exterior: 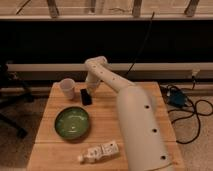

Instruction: Push the eraser across the table

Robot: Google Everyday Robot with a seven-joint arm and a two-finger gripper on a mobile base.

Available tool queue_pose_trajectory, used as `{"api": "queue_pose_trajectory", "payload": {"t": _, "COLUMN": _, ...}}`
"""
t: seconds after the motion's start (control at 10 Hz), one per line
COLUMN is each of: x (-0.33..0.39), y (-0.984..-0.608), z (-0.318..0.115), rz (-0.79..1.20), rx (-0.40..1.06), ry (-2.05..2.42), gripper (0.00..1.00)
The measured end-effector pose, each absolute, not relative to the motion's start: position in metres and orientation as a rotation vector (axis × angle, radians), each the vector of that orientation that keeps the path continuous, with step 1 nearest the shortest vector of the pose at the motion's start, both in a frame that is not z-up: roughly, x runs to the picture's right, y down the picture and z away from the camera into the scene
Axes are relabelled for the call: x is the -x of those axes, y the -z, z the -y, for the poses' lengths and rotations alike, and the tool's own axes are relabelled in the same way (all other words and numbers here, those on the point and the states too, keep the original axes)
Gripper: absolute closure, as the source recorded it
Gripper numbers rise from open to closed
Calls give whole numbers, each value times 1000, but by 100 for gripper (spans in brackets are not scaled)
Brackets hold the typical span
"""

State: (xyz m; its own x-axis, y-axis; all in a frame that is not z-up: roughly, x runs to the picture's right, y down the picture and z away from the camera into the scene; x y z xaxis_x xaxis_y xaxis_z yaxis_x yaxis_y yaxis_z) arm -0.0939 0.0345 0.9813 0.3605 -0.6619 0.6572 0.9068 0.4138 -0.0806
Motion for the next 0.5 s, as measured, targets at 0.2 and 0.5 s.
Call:
{"api": "queue_pose_trajectory", "payload": {"t": 0.2, "x": 98, "y": -979, "z": -37, "rz": 601, "rx": 480, "ry": 1072, "gripper": 92}}
{"api": "queue_pose_trajectory", "payload": {"t": 0.5, "x": 110, "y": -970, "z": -44, "rz": 622, "rx": 478, "ry": 1126, "gripper": 92}}
